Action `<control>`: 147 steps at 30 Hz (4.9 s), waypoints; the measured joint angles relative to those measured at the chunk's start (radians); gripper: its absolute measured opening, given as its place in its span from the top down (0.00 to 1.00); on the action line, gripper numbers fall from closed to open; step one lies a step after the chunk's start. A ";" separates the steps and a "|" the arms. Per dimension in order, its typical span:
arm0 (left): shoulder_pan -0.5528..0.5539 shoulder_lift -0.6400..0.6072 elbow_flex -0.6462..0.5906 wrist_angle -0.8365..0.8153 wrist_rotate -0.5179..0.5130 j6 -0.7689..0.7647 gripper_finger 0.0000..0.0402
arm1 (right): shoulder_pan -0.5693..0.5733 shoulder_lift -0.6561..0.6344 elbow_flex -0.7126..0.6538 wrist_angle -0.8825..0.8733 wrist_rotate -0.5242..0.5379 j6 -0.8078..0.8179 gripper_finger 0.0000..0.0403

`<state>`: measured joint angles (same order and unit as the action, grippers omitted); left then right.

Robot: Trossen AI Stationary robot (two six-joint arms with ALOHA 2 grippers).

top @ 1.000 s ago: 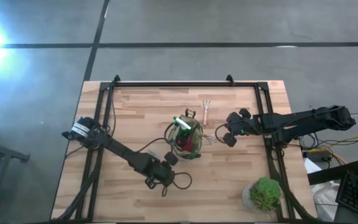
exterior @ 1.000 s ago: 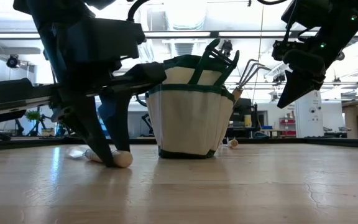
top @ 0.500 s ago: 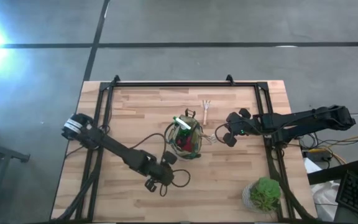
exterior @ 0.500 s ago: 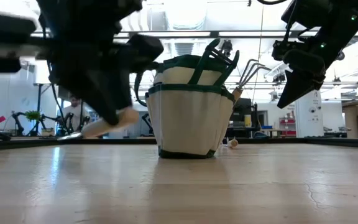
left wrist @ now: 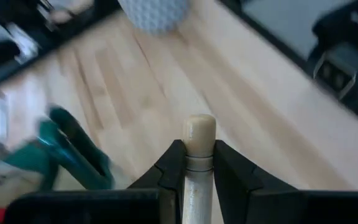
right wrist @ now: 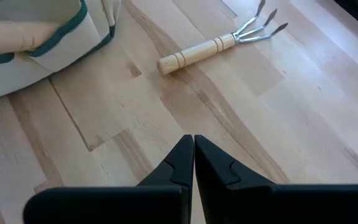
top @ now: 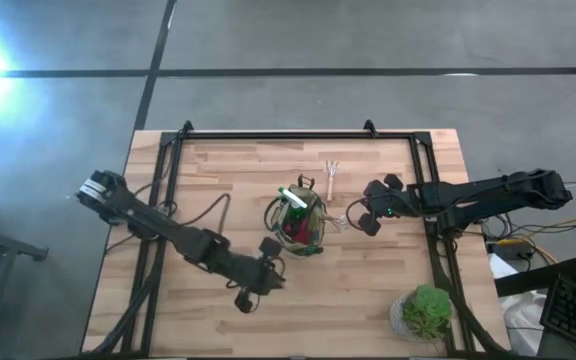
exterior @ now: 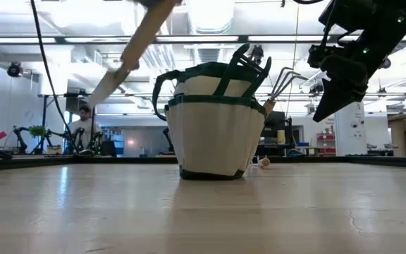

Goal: Pick & Place Garden tools in Gardening bag
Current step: Put the light brown trowel into the white gardening bag

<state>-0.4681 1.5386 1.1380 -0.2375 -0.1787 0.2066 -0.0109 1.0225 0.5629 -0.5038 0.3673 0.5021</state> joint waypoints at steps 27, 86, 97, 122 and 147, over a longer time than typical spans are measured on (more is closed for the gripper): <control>0.023 -0.465 -0.658 1.299 -0.408 0.193 0.85 | 0.000 0.000 0.000 0.056 0.001 -0.031 0.98; 0.318 -0.015 -0.767 1.793 -0.121 -0.101 0.85 | 0.000 0.000 -0.001 0.118 -0.002 -0.076 0.98; 0.318 -0.011 -0.805 1.789 -0.078 -0.091 0.85 | 0.000 0.000 -0.001 0.117 -0.004 -0.076 0.98; 0.323 -0.011 -0.808 1.714 -0.043 -0.030 0.85 | 0.000 0.000 -0.001 0.119 -0.004 -0.076 0.98; 0.324 -0.011 -0.808 1.674 0.147 0.034 0.85 | 0.000 0.000 -0.001 0.119 -0.009 -0.075 0.98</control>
<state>-0.1440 1.5280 0.3302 1.4369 -0.0315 0.2409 -0.0113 1.0225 0.5617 -0.3851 0.3584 0.4267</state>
